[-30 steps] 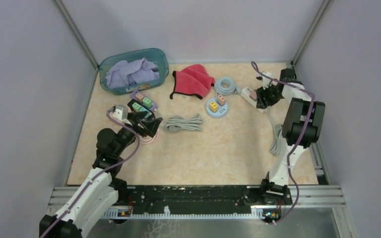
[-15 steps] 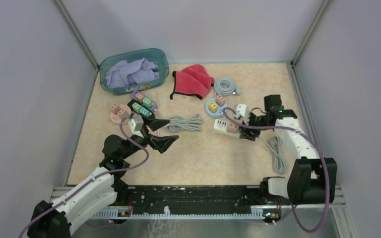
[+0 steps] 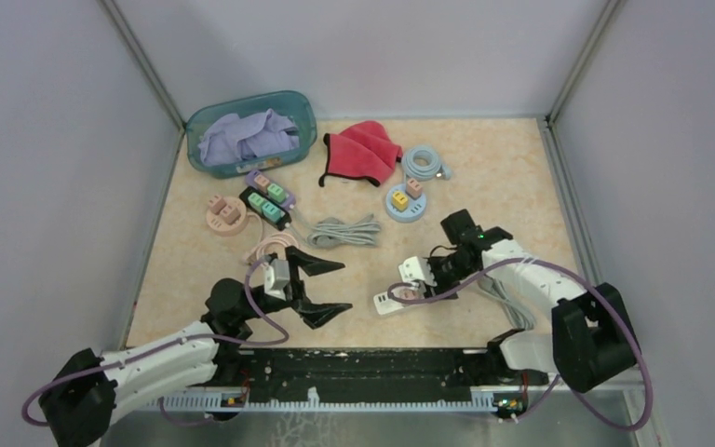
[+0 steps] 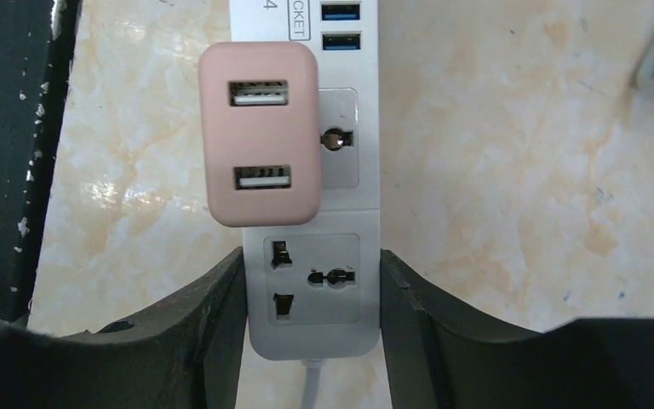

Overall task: Pull the plug off the socket
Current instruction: Move the socket to the center of the board, then remove the plug from the socket.

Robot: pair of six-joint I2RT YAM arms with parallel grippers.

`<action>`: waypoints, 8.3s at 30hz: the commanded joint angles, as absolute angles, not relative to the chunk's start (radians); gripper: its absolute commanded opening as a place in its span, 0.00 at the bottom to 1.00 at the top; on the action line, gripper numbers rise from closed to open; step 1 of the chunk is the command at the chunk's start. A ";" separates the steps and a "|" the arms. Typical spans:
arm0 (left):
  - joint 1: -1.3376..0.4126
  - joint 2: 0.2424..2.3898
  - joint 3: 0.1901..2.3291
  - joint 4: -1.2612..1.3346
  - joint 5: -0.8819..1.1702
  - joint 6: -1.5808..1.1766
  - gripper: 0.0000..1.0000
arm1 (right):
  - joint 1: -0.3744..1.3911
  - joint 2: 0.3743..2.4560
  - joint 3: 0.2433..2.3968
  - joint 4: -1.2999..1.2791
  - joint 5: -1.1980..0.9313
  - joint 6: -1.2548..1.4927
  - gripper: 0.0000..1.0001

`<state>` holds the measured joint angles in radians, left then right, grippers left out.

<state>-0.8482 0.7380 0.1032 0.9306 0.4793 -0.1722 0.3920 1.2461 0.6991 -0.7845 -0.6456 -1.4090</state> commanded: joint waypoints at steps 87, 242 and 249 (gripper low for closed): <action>-1.149 1.635 0.886 0.146 0.127 -0.239 0.54 | 0.161 0.979 0.714 -0.841 -0.879 -1.309 0.75; -1.267 1.409 0.665 0.586 -0.025 0.230 0.00 | 0.428 1.183 0.810 -0.792 -0.857 -1.087 0.00; -1.133 1.331 0.662 0.571 0.062 -0.079 0.00 | 0.425 1.181 0.810 -0.791 -0.852 -1.084 0.00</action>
